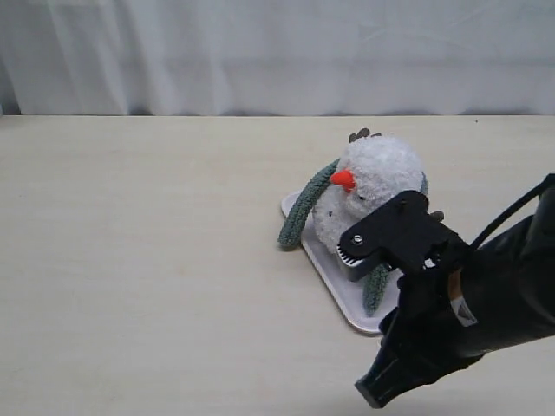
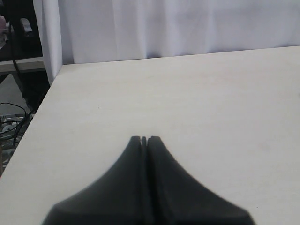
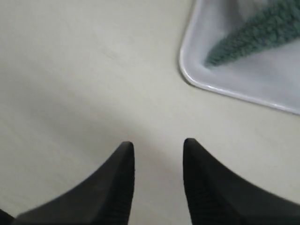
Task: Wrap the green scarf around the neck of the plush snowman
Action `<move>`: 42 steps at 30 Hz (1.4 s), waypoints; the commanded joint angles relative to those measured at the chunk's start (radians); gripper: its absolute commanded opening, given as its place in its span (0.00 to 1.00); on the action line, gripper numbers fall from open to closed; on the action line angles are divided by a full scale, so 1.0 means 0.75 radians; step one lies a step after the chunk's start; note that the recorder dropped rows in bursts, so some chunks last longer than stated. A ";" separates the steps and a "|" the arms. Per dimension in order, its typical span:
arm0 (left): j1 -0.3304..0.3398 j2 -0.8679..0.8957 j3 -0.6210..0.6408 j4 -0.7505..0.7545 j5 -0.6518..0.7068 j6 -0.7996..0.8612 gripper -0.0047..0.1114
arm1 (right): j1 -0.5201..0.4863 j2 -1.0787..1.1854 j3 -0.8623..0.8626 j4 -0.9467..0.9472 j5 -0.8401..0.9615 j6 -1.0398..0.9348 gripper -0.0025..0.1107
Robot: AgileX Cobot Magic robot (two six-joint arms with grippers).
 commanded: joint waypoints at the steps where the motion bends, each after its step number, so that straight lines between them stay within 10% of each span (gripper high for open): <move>1: -0.009 -0.004 0.003 -0.006 -0.016 0.005 0.04 | -0.131 -0.042 0.036 -0.058 0.033 0.077 0.30; 11: -0.009 -0.004 0.003 -0.006 -0.016 0.005 0.04 | -0.708 -0.062 0.039 -0.004 -0.044 -0.023 0.30; 20: -0.009 -0.004 0.003 -0.006 -0.016 0.005 0.04 | -1.160 0.123 0.036 0.661 -0.202 -0.634 0.30; 42: -0.009 -0.004 0.003 -0.006 -0.016 0.005 0.04 | -1.203 0.740 -0.083 0.882 -0.628 -0.903 0.30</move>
